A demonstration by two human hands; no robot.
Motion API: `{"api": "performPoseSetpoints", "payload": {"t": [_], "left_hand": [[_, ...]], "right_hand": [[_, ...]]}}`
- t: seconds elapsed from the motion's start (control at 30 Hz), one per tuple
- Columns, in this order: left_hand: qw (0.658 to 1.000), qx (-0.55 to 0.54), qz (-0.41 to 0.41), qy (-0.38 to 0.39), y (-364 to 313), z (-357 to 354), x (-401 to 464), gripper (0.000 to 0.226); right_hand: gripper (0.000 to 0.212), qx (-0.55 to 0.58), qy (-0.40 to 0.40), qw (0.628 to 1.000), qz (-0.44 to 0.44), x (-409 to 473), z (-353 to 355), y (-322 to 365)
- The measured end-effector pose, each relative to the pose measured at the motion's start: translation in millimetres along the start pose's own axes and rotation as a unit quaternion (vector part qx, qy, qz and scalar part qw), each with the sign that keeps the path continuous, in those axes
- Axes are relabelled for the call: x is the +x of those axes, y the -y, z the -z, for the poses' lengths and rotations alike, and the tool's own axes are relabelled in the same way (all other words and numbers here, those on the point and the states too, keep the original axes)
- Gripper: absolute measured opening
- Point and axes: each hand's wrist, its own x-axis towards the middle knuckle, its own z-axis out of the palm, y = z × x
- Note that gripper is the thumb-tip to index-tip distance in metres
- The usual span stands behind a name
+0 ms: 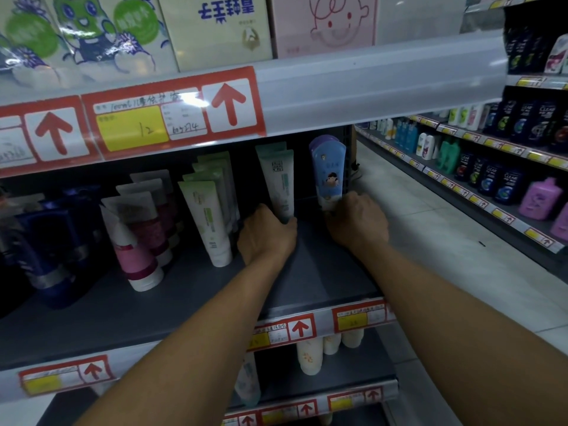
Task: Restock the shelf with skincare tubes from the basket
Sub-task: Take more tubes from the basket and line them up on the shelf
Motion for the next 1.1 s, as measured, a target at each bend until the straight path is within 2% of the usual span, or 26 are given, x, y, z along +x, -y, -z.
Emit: {"api": "performPoseSetpoints", "payload": {"t": [0.73, 1.1], "left_hand": [[1.0, 0.011, 0.003, 0.006, 0.0, -0.6, 1.9, 0.055], [1.0, 0.01, 0.002, 0.001, 0.2, -1.0, 2.9, 0.056]], "right_hand": [[0.06, -0.013, 0.011, 1.0, -0.003, 1.0, -0.2, 2.3], [0.056, -0.016, 0.005, 1.0, 0.004, 0.0, -1.0, 1.6]]}}
